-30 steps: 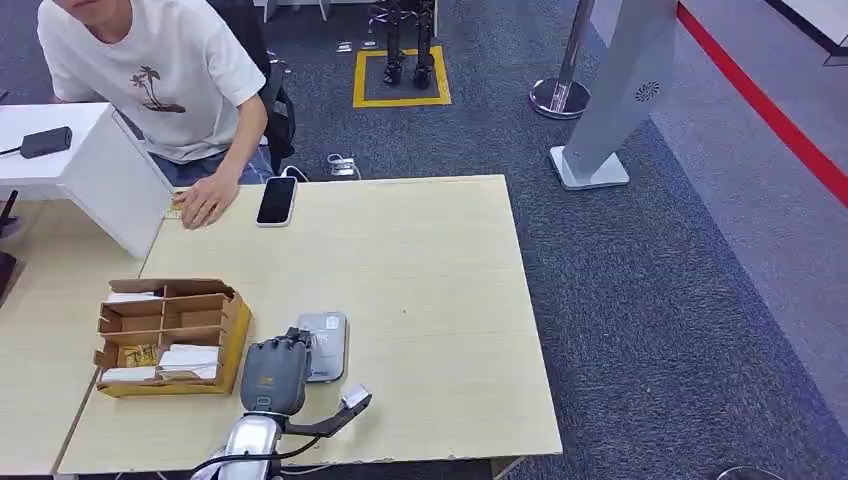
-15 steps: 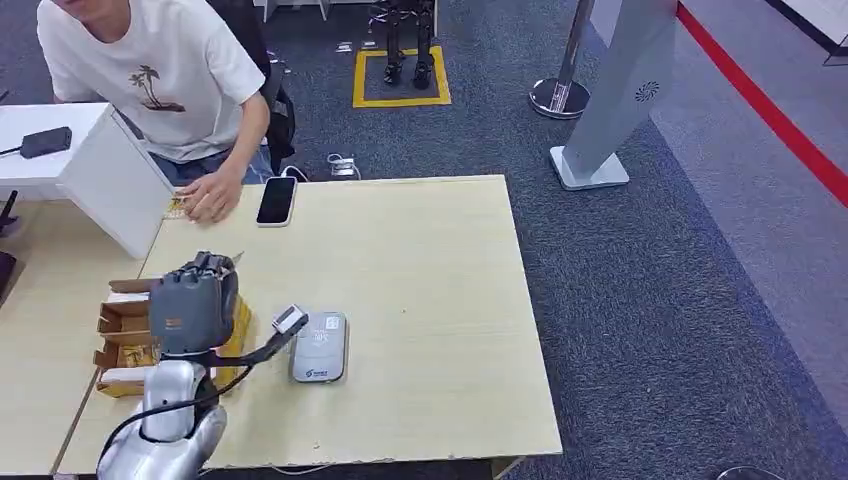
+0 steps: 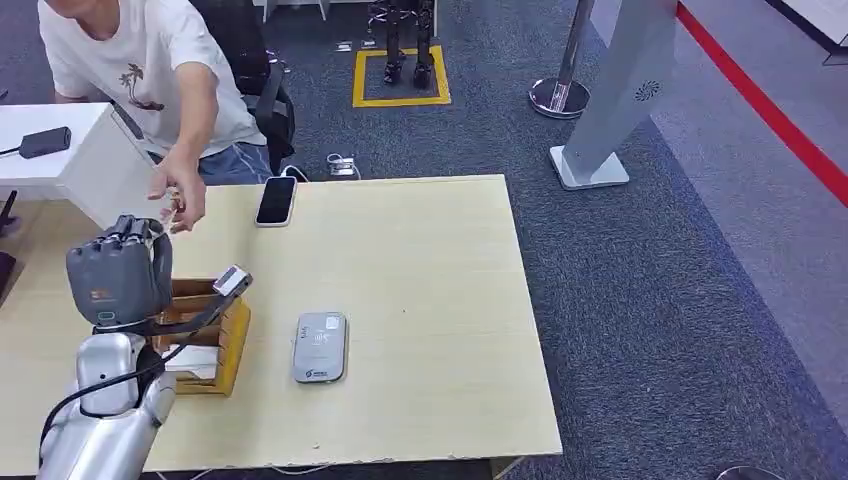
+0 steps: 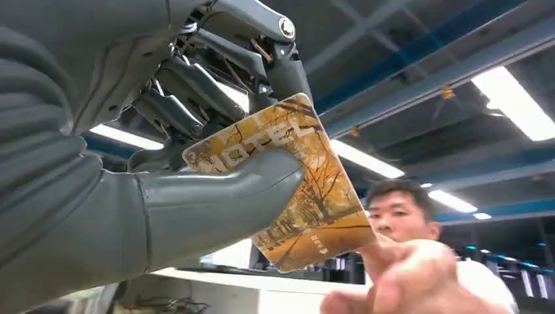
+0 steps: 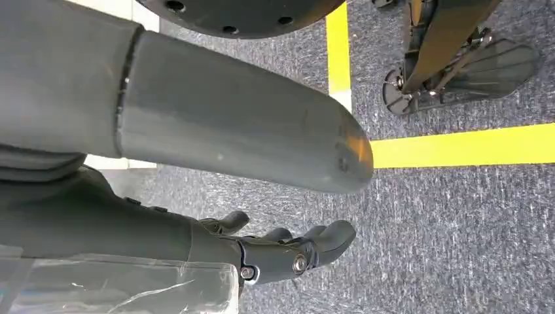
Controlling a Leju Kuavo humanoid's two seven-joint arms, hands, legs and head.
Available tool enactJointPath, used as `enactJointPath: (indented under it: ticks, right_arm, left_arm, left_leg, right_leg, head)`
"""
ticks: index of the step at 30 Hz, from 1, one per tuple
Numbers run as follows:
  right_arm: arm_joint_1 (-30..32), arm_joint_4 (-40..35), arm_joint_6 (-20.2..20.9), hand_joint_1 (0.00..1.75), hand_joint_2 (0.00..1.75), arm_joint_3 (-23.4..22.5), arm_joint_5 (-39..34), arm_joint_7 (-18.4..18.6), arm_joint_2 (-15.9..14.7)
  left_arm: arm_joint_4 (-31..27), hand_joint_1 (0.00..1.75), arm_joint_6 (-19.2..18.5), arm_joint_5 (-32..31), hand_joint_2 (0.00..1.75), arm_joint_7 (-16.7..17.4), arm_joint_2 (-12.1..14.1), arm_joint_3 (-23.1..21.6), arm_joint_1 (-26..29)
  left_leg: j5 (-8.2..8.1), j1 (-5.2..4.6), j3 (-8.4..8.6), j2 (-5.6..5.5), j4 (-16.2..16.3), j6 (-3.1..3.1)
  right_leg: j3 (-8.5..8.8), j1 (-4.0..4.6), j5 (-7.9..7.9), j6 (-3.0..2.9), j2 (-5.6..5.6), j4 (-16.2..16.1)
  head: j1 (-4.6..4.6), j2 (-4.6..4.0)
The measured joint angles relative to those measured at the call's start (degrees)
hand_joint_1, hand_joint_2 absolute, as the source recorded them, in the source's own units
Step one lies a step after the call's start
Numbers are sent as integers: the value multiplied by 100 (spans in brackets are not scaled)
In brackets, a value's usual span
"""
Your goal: Pass the card to the sensor for recognition and then transmit it.
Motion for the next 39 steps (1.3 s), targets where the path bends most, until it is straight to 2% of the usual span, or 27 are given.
enactJointPath:
  ticks: [11,19,20,21,24,25,39]
  right_arm:
    - [-3,0,-13,0,0,0,0,4,0]
    - [-3,0,-13,0,0,0,0,-2,0]
    - [-4,0,-13,0,0,0,0,-2,0]
    - [-4,0,-13,0,0,0,0,-2,0]
    - [-4,0,-7,0,0,0,0,-9,0]
    - [-6,0,-7,0,0,0,0,-13,0]
    - [-10,0,-11,0,0,0,55,-18,0]
  left_arm:
    - [72,175,-31,300,175,-92,363,538,-17]
    - [72,175,-50,309,175,-103,419,663,3]
    - [72,147,-50,309,175,-103,424,667,4]
    - [72,0,-50,313,175,-105,432,669,7]
    - [72,0,-39,344,175,-131,446,704,8]
    - [72,0,-42,357,0,-147,446,711,8]
    - [66,0,-48,499,0,-186,448,728,3]
  left_leg:
    - [0,-1,-2,0,0,0]
    - [0,0,-5,0,0,0]
    - [-1,0,-5,0,0,0]
    - [0,0,-5,1,0,0]
    - [0,-1,-5,0,0,0]
    - [0,-1,-5,0,0,0]
    - [0,-1,-5,0,0,0]
  right_leg:
    - [1,-1,0,0,0,0]
    - [-2,0,0,0,1,0]
    - [-3,0,0,0,1,0]
    - [-3,0,0,0,1,0]
    - [-4,0,0,0,0,0]
    - [-4,0,0,0,0,0]
    - [-3,0,2,2,0,0]
  head:
    - [2,0]
    - [0,0]
    - [0,0]
    - [0,0]
    - [0,0]
    - [0,0]
    - [0,0]
